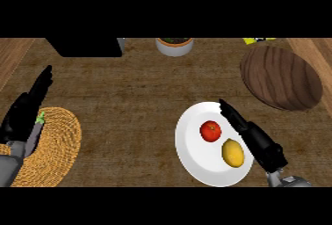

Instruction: Pick the tomato from the plate and place it in the bowl

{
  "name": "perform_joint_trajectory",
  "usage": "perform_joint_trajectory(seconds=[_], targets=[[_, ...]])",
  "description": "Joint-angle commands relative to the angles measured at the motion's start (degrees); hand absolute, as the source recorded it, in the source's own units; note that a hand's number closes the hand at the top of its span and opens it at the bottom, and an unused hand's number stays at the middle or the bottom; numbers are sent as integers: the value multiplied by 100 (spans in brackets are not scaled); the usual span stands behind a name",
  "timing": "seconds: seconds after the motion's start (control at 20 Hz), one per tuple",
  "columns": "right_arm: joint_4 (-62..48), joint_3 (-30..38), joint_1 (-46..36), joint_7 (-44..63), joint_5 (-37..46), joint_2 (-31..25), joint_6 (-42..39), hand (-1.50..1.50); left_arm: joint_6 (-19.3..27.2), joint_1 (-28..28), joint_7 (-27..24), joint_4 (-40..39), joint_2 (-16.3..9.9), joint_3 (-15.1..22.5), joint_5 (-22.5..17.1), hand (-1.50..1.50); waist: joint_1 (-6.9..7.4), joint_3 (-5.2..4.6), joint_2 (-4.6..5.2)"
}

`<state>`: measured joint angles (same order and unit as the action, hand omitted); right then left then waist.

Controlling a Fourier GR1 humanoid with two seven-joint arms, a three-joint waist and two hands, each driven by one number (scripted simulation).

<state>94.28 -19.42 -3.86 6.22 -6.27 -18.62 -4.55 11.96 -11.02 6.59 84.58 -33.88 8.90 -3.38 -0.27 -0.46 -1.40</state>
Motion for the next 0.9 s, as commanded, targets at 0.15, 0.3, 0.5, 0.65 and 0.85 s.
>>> perform_joint_trajectory(seconds=[0.15, 0.3, 0.5, 0.65, 0.85], targets=[[243, 572, 99, -266, 441, -18, 752, 150, -268, 67, -140, 240, 1319, 313, -922, 0, -131, 34, 131], [-413, 1020, 209, 358, 1850, -1277, 1269, 150, -473, 240, -89, 369, 1624, 427, -1346, 0, -363, -109, 142], [-21, 926, 729, -408, 1786, 552, 2897, -150, -671, 381, -185, 304, 2065, 567, -1681, 0, -79, 42, 131], [369, 65, 825, -812, 2288, 536, 2537, -150, -648, 372, -78, 581, 2131, 703, -1559, 0, 2, 43, 119], [1132, -124, 747, 928, 3192, -522, 1947, -150, -913, 351, -200, 293, 2048, 572, -1673, 0, -75, 17, 109]])
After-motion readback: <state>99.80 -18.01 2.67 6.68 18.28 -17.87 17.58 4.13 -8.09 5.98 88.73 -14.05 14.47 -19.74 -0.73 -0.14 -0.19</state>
